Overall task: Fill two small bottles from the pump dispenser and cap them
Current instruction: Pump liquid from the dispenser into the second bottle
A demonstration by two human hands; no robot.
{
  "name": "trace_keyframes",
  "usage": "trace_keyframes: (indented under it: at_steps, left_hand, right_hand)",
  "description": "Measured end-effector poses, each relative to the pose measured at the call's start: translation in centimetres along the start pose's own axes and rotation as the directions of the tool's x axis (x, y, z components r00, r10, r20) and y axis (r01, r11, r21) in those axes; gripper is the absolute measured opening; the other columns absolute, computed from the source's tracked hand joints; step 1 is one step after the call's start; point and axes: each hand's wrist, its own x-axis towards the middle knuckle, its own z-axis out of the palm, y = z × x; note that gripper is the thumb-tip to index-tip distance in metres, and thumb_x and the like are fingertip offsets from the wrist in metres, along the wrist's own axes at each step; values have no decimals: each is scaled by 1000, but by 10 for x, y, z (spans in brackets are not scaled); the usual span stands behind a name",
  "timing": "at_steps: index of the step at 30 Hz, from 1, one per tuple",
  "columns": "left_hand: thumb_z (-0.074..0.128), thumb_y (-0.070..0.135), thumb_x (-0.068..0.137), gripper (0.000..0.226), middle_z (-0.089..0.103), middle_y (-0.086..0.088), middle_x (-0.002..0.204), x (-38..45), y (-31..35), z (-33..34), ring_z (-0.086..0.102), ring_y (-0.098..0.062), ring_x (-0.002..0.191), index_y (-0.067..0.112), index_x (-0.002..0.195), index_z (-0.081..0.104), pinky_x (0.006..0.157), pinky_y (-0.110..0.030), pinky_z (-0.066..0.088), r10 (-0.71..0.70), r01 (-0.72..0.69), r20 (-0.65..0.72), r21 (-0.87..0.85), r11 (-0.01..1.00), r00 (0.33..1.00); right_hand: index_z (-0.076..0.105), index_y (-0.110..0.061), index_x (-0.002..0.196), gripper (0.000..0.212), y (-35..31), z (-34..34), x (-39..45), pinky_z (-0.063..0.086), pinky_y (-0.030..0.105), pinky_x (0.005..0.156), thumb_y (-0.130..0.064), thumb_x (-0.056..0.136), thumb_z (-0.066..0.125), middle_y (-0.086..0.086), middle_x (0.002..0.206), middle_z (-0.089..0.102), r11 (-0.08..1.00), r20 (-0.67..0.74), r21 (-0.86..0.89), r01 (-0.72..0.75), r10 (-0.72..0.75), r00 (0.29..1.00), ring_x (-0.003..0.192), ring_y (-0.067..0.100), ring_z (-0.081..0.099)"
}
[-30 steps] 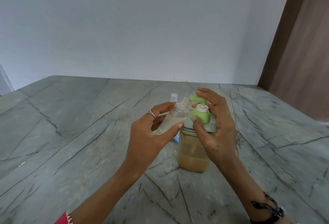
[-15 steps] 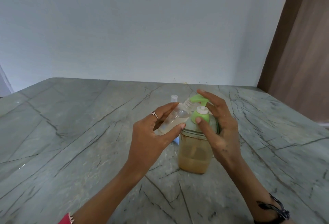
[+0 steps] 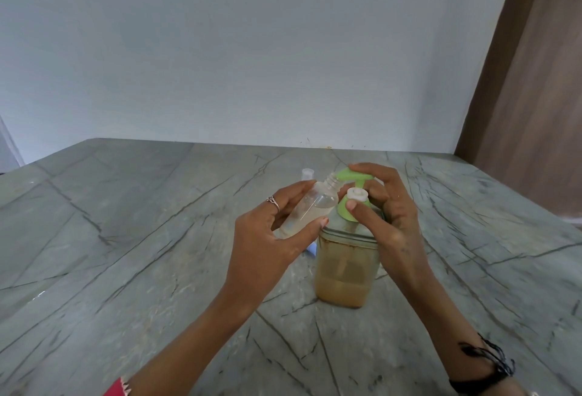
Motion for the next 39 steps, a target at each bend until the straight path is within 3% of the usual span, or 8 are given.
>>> trace_keyframes:
  at_steps: [11, 16, 22, 24, 26, 28, 33, 39]
  left_hand:
    - [74, 22, 70, 45, 65, 19, 102, -1, 0, -3, 63, 5, 93, 24, 113, 60, 76, -7, 48, 8, -8, 5, 71, 997, 1000]
    - [75, 24, 69, 46, 65, 19, 103, 0, -1, -4, 63, 5, 93, 26, 113, 60, 75, -6, 48, -5, 4, 9, 76, 997, 1000]
    - [72, 26, 69, 46, 65, 17, 102, 0, 2, -2, 63, 5, 94, 21, 113, 61, 76, -5, 47, -19, 19, 2, 40, 999, 1000]
    - [71, 26, 69, 45, 66, 18, 102, 0, 3, -2, 63, 5, 93, 21, 112, 61, 76, -6, 47, -23, 23, 3, 31, 999, 1000]
    - [71, 26, 69, 45, 66, 17, 102, -1, 3, -2, 63, 4, 94, 21, 112, 61, 76, -6, 47, -29, 29, 5, 27, 999, 1000]
    - [70, 27, 69, 46, 66, 16, 102, -1, 2, -1, 63, 4, 95, 21, 113, 61, 76, -6, 48, -30, 30, 7, 29, 999, 1000]
    - [72, 24, 69, 44, 66, 16, 102, 0, 4, -2, 64, 3, 94, 21, 112, 61, 76, -6, 47, -35, 35, 5, 12, 999, 999]
    - [71, 27, 68, 45, 65, 18, 103, -1, 4, -3, 63, 5, 94, 23, 112, 61, 76, -7, 47, -45, 44, 18, 28, 999, 999]
  right_hand:
    - [65, -38, 88, 38, 2, -1, 5, 54, 27, 70, -2, 76, 59, -2, 82, 73, 988, -47, 138, -66, 73, 996, 80, 16, 70]
    - [65, -35, 87, 36, 2, 0, 6, 53, 22, 70, -1, 76, 58, -3, 85, 71, 987, -43, 150, -66, 73, 996, 81, 13, 70]
    - [65, -52, 94, 52, 2, 2, 2, 48, 15, 80, -3, 81, 53, 2, 107, 61, 997, -18, 76, 9, -8, 1000, 96, 4, 62]
    - [67, -38, 103, 43, 3, 0, 2, 48, 14, 82, -3, 83, 53, -12, 110, 63, 995, 0, 98, -6, 6, 1000, 99, 1, 62]
    - [62, -4, 111, 28, 7, -1, 1, 47, 11, 82, -6, 84, 56, -26, 109, 63, 995, 41, 98, -15, 11, 999, 98, -5, 61]
    - [56, 4, 114, 36, 9, -2, 1, 47, 11, 81, -17, 84, 53, -28, 107, 63, 996, 38, 91, 6, -9, 999, 97, -5, 61]
    - [61, -23, 107, 24, 8, 2, 4, 51, 23, 76, -22, 84, 51, -7, 89, 68, 979, -10, 206, 9, -7, 1000, 84, 12, 66]
    - [66, -32, 94, 25, 9, 5, 6, 51, 20, 71, -20, 82, 49, -9, 85, 70, 974, -53, 224, 37, -26, 998, 78, 10, 67]
